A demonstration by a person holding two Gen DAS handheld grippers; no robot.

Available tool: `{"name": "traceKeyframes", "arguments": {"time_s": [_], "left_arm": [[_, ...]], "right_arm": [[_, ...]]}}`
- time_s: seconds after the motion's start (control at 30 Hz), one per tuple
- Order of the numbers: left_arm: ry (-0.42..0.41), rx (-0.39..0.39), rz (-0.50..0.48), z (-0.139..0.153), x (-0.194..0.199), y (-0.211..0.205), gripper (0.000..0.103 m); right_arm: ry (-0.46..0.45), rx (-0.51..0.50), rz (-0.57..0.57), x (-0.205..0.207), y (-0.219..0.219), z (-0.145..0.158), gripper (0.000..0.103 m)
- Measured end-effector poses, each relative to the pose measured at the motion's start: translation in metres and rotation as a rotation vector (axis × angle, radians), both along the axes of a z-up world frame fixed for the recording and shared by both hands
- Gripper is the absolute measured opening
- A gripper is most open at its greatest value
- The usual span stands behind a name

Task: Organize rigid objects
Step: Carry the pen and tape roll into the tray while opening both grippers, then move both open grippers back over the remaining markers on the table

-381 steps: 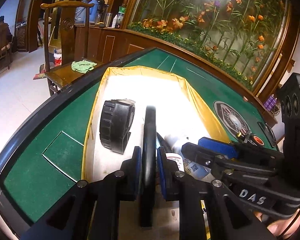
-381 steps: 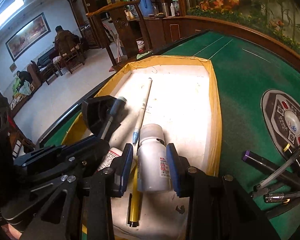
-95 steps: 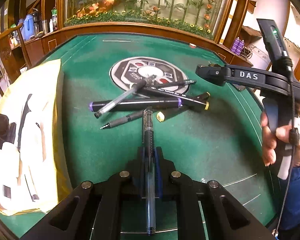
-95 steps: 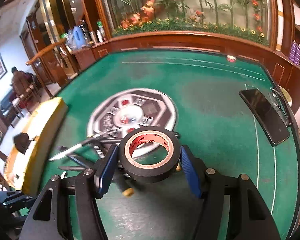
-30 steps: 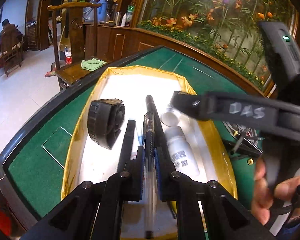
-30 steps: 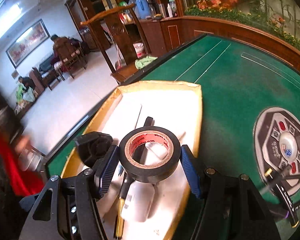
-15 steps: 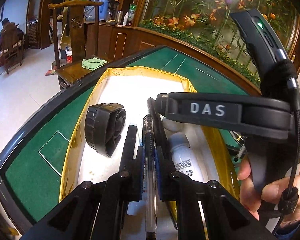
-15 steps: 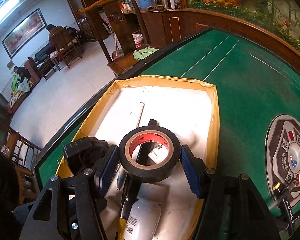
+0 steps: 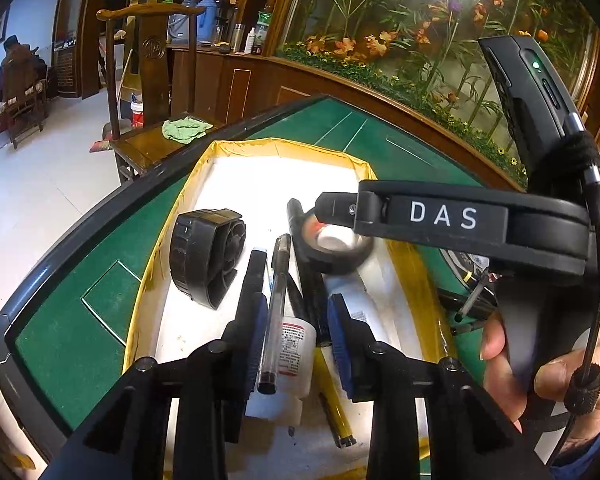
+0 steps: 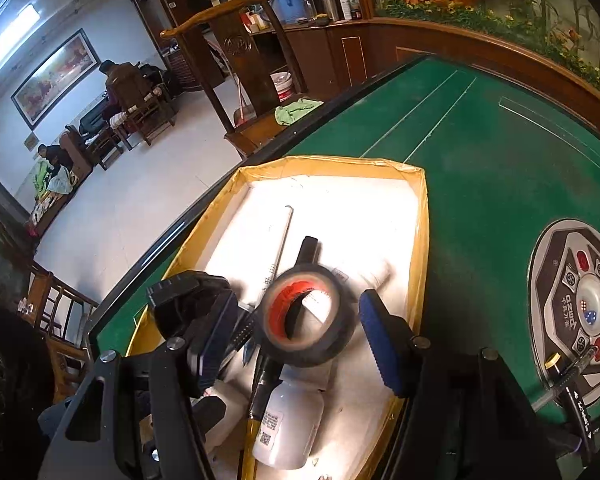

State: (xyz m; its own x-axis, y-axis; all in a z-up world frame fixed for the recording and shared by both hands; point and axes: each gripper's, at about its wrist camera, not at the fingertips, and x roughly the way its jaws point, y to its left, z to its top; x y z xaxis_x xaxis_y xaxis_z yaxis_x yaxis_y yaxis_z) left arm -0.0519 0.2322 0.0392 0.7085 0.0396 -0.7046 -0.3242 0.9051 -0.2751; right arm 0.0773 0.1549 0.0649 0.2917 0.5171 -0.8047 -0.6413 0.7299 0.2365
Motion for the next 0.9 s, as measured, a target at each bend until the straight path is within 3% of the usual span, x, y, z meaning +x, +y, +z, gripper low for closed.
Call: {"name": "traceKeyframes", "arguments": {"time_s": [0.1,0.4,0.7,0.83,0.9], "left_arm": [[-0.003,0.003,0.005,0.002,-0.002,-0.001,0.04],[-0.027,0.022,-0.036,0.014,-0.004,-0.021,0.04],[-0.027,0.055,-0.157,0.017,-0.001,-0.081,0.04],[-0.033,0.067,-0.223,0.014,-0.001,-0.117,0.04],[-0.021,0.107,-0.251,0.01,0.0,-0.134,0.05]], "right_arm": [[0.001,0.006,0.008,-0.003,-0.001,0.004,0.063],[0.011,0.086,-0.016,-0.018,-0.053,0.01,0.063],[0.03,0.205,-0.131,-0.012,-0.164,0.014,0.063],[0.019,0.18,-0.232,0.008,-0.214,0.007,0.063],[0.03,0.151,-0.287,0.023,-0.235,-0.002,0.063]]}}
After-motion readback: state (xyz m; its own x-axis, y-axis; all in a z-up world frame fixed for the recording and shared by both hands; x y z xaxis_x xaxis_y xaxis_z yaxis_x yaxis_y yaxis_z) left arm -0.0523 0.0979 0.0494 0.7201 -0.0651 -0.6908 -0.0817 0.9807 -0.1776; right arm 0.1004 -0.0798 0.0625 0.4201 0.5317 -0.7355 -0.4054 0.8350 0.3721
